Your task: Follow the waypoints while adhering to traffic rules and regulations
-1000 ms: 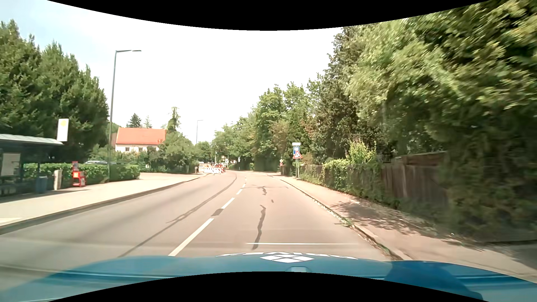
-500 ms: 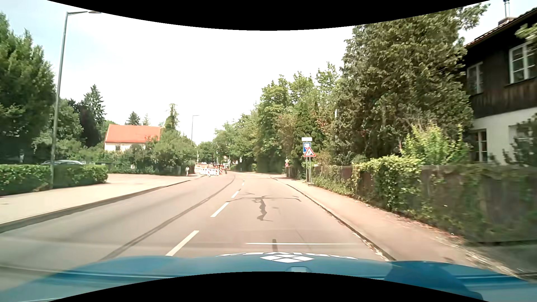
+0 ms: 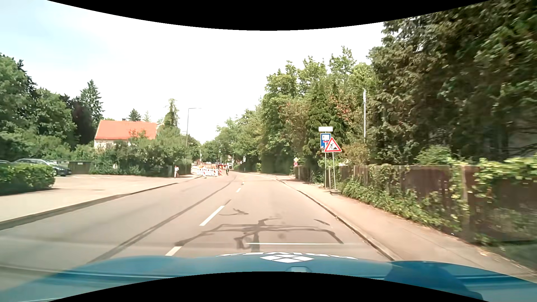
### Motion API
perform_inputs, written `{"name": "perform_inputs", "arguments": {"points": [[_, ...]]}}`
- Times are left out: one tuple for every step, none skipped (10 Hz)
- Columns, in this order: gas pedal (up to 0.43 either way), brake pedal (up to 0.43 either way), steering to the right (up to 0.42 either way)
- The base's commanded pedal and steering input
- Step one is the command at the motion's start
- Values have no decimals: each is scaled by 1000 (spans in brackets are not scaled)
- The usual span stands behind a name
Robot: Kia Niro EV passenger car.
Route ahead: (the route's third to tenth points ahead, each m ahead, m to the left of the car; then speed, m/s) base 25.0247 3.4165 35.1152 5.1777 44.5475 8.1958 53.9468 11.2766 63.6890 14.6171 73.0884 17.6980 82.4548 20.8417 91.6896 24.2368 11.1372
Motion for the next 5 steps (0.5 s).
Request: {"name": "perform_inputs", "arguments": {"points": [[118, 0, -27], [118, 0, -28], [118, 0, -27], [118, 0, -27], [118, 0, -25]]}}
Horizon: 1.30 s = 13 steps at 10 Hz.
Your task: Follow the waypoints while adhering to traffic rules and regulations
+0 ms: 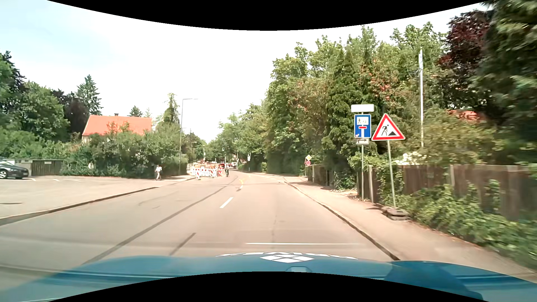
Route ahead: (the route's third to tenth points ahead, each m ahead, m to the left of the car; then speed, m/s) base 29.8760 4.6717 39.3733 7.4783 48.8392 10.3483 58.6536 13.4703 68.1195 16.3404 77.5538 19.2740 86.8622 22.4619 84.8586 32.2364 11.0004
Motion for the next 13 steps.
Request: {"name": "perform_inputs", "arguments": {"points": [[118, 0, -25], [118, 0, -23], [118, 0, -20], [110, 0, -18], [79, 0, -15], [0, 0, -12], [0, 0, -10], [0, 0, -9], [0, 0, -10], [0, 0, -10], [20, 0, -10], [28, 0, -10], [28, 0, -10]]}}
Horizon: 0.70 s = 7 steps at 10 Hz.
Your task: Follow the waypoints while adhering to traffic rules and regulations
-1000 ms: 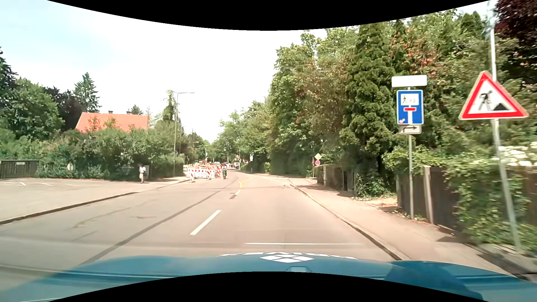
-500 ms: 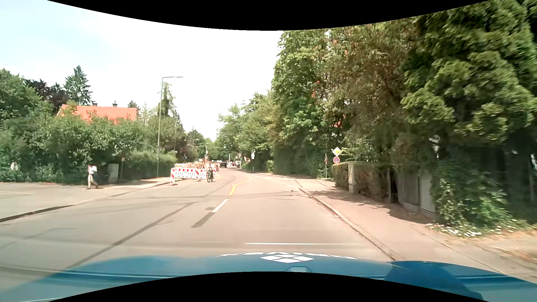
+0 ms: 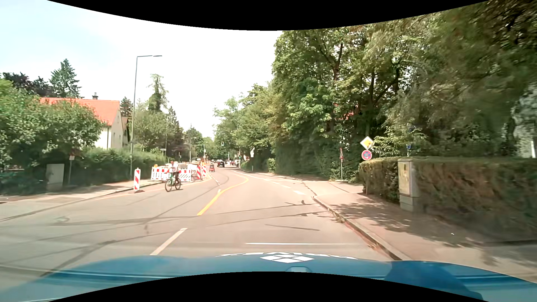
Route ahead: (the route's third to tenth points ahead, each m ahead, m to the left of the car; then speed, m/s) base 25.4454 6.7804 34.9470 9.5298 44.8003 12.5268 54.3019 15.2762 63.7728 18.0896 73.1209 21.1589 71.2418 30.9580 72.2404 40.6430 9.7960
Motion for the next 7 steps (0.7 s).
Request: {"name": "perform_inputs", "arguments": {"points": [[39, 0, -10], [118, 0, -10], [118, 0, -10], [118, 0, -11], [118, 0, -11], [118, 0, -12], [118, 0, -14]]}}
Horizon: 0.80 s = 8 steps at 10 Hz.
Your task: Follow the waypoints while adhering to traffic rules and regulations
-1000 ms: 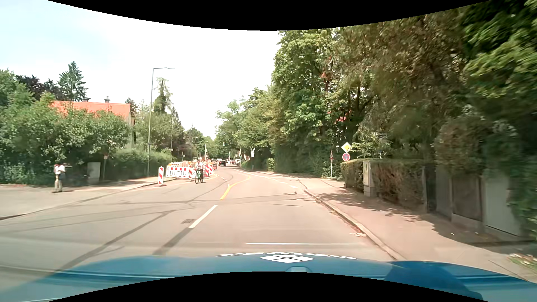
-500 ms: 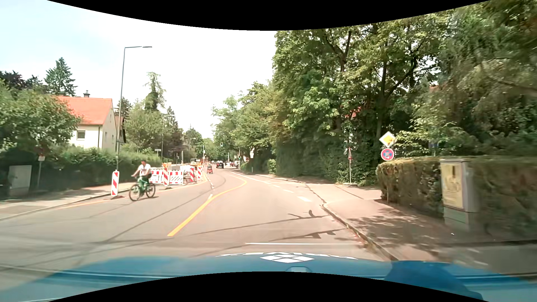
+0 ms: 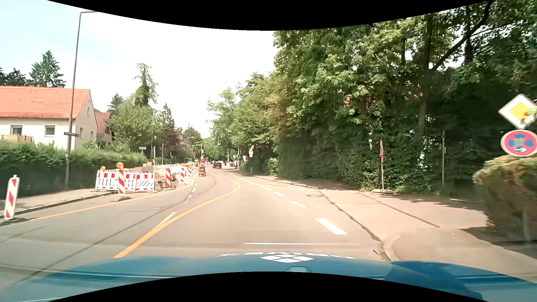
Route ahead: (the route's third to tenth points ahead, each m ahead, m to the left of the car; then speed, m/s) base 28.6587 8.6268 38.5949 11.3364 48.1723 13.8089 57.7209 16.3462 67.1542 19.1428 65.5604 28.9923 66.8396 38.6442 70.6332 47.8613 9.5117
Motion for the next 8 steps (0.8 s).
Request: {"name": "perform_inputs", "arguments": {"points": [[118, 0, -15], [118, 0, -19], [118, 0, -27], [118, 0, -30], [118, 0, -37], [118, 0, -43], [118, 0, -45], [118, 0, -46]]}}
